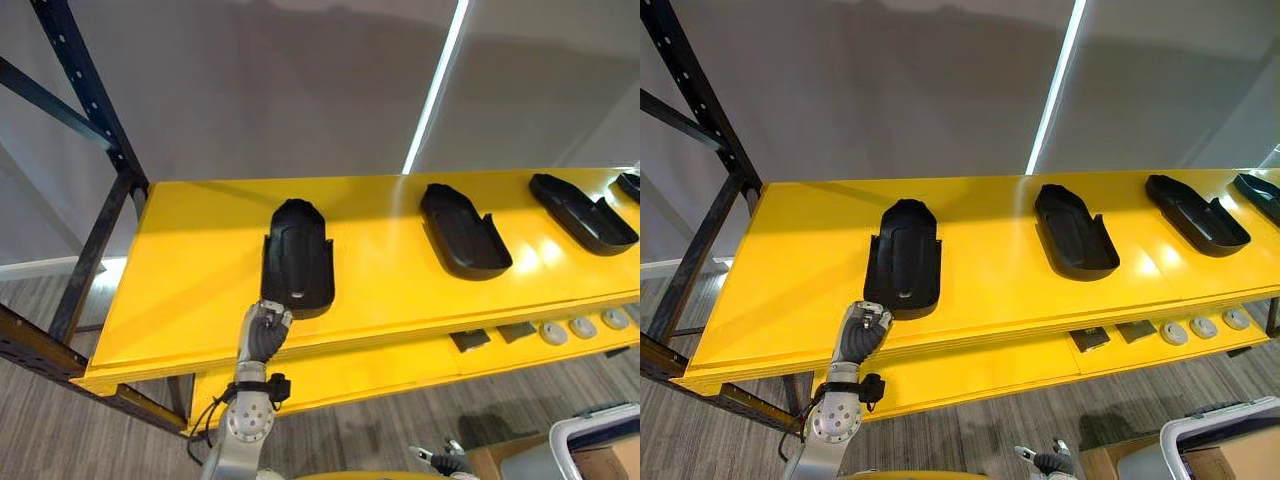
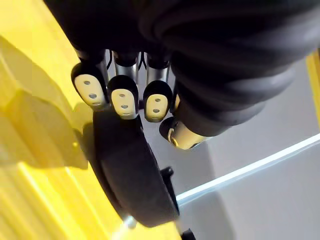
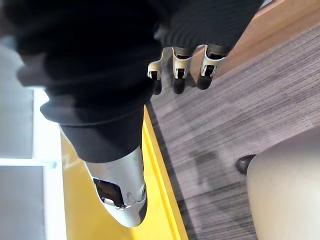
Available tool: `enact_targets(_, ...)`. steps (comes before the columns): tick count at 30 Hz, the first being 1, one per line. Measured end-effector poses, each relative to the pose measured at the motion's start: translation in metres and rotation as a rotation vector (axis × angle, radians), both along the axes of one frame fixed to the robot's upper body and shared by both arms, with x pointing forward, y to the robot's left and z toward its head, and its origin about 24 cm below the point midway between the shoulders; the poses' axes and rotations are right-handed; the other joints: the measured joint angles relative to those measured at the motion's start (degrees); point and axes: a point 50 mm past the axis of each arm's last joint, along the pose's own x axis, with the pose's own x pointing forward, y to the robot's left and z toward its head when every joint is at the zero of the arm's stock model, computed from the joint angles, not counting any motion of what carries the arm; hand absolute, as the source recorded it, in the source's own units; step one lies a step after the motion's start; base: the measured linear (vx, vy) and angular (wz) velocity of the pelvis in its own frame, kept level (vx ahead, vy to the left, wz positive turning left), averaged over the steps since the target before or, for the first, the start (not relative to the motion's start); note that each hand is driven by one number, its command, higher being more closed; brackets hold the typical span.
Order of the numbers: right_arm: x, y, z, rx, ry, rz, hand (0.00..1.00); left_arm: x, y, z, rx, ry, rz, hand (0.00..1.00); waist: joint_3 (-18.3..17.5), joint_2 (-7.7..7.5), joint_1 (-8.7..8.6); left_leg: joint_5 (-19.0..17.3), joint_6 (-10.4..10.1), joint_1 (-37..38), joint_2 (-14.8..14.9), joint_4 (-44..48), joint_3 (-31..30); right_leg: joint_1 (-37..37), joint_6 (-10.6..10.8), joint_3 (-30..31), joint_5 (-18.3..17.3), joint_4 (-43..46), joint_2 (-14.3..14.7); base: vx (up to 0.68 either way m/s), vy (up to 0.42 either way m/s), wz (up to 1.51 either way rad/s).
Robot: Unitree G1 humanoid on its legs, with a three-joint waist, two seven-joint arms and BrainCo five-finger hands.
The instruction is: Walk over and take plastic housings, then place them on the shelf
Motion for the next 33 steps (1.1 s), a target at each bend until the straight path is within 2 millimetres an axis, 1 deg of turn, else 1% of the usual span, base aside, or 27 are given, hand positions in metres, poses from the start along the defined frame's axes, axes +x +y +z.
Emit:
enact_targets(1, 0.001, 0.0, 0.0, 0.0, -0.003, 0.001, 0.0, 0.001, 0.0, 0.0, 0.001, 0.005, 0.002, 1.0, -0.01, 0.02, -0.52, -0.06, -0.09, 0.0, 0.15, 0.16, 0.01, 0.03, 0.0, 0.04, 0.0, 0.0, 0.12, 0.01, -0.01, -0.04)
enact_targets(3, 0.001, 0.0, 0.0, 0.0, -0.003, -0.002, 0.0, 0.003, -0.001, 0.0, 0.002, 0.003, -0.002, 1.0, -0.03, 0.02, -0.54, -0.11, -0.2, 0.04, 0.34, 0.37, 0.26, 0.02, -0.01, 0.15, 0.01, 0.01, 0.25, 0.01, -0.007, -0.06)
enact_targets(4, 0.001, -0.001, 0.0, -0.001, 0.0, -0.003, 0.0, 0.005, -0.002, -0.004, 0.009, 0.018, -0.011, 1.0, -0.12, 0.17, -0.48, 0.28, -0.26, 0.3, 0.3, 0.25, 0.66, 0.07, -0.01, 0.11, 0.01, 0.11, 0.22, 0.0, -0.001, -0.05)
enact_targets(6, 0.001, -0.001, 0.0, -0.004, 0.001, 0.002, 0.0, 0.005, -0.003, -0.011, 0.015, 0.048, -0.015, 1.0, -0.51, 0.58, -0.5, 0.38, -0.32, 0.9, 0.2, -0.17, 1.27, 0.07, -0.01, 0.33, 0.01, 0.19, 0.16, 0.0, 0.004, -0.13)
enact_targets(10, 0.0, -0.001, 0.0, -0.005, 0.004, -0.001, 0.0, 0.006, -0.008, -0.015, 0.026, 0.06, -0.041, 1.0, -1.08, 1.26, -0.6, 1.36, -0.45, 2.24, -0.69, -2.54, 1.66, -0.11, 0.0, 1.03, 0.01, 0.33, -0.16, 0.0, -0.005, -0.09)
enact_targets(14, 0.0, -0.001, 0.0, -0.006, 0.006, -0.004, 0.0, 0.014, -0.01, -0.017, 0.056, 0.067, -0.044, 1.0, -1.55, 1.69, -0.72, 4.04, -0.64, 3.61, -2.31, -7.34, 1.82, -0.85, 0.0, 1.07, 0.0, 0.29, -0.71, 0.0, 0.0, 0.0)
enact_targets(15, 0.0, -0.002, 0.0, -0.007, 0.006, -0.005, 0.0, 0.015, -0.01, -0.018, 0.061, 0.069, -0.041, 1.0, -1.57, 1.76, -0.73, 4.77, -0.38, 4.34, -2.56, -8.37, 1.97, -0.87, 0.0, 1.05, 0.0, 0.29, -0.76, 0.0, 0.0, 0.0)
enact_targets(16, 0.0, -0.001, 0.0, -0.006, 0.007, -0.006, 0.0, 0.016, -0.009, -0.017, 0.065, 0.066, -0.033, 1.0, -1.6, 1.74, -0.72, 5.5, -0.59, 5.26, -2.96, -9.91, 2.15, -0.76, 0.0, 1.12, 0.0, 0.28, -0.76, 0.0, 0.0, 0.0)
enact_targets(20, -0.001, -0.001, 0.0, -0.003, 0.01, -0.011, 0.0, 0.019, -0.009, -0.017, 0.07, 0.066, -0.031, 1.0, -1.73, 1.67, -0.82, 8.13, -0.25, 7.16, -4.12, -14.23, 2.74, -0.88, 0.01, 1.16, -0.01, -0.01, -0.93, -0.01, -0.003, -0.01)
enact_targets(21, -0.002, -0.002, -0.001, -0.002, 0.013, -0.026, 0.0, 0.021, -0.009, -0.02, 0.076, 0.077, -0.03, 1.0, -1.84, 1.75, -0.83, 8.74, -0.44, 7.72, -4.45, -15.72, 2.9, -0.89, 0.02, 1.1, 0.0, -0.07, -0.97, 0.0, 0.0, 0.0)
enact_targets(22, -0.003, -0.001, -0.001, 0.0, 0.015, -0.031, 0.0, 0.024, -0.01, -0.019, 0.078, 0.073, -0.03, 1.0, -1.86, 1.72, -0.84, 9.52, -0.12, 8.22, -4.77, -16.94, 2.98, -0.89, 0.03, 1.04, -0.01, -0.11, -1.01, 0.0, 0.0, 0.0)
enact_targets(24, -0.003, -0.002, -0.001, 0.0, 0.016, -0.036, 0.0, 0.029, -0.01, -0.019, 0.083, 0.074, -0.029, 1.0, -1.88, 1.68, -0.92, 10.24, -0.28, 8.95, -5.26, -18.69, 3.02, -0.9, 0.03, 1.03, -0.01, -0.24, -1.05, 0.0, 0.0, 0.0)
enact_targets(26, -0.003, -0.003, -0.001, -0.001, 0.016, -0.039, 0.0, 0.034, -0.01, -0.018, 0.083, 0.068, -0.024, 1.0, -1.92, 1.59, -1.05, 10.52, -0.01, 9.07, -5.48, -19.06, 3.05, -0.86, 0.04, 1.05, 0.0, -0.44, -1.23, 0.0, 0.0, 0.0)
enact_targets(30, 0.0, -0.003, 0.0, -0.002, 0.011, -0.037, 0.0, 0.042, -0.007, -0.016, 0.076, 0.061, -0.01, 1.0, -1.96, 1.56, -2.44, 10.55, 0.05, 9.06, -6.24, -19.23, 3.25, -0.64, 0.28, 1.27, 0.16, -1.28, -1.63, 0.01, 0.003, -0.01)
enact_targets(33, 0.0, -0.003, -0.001, 0.0, 0.015, -0.039, 0.0, 0.05, -0.003, -0.014, 0.048, 0.058, 0.008, 1.0, -2.04, 1.44, -2.5, 10.55, 0.05, 9.07, -6.27, -19.27, 3.63, -0.48, 0.46, 1.44, 0.36, -1.81, -1.58, 0.01, -0.001, -0.03)
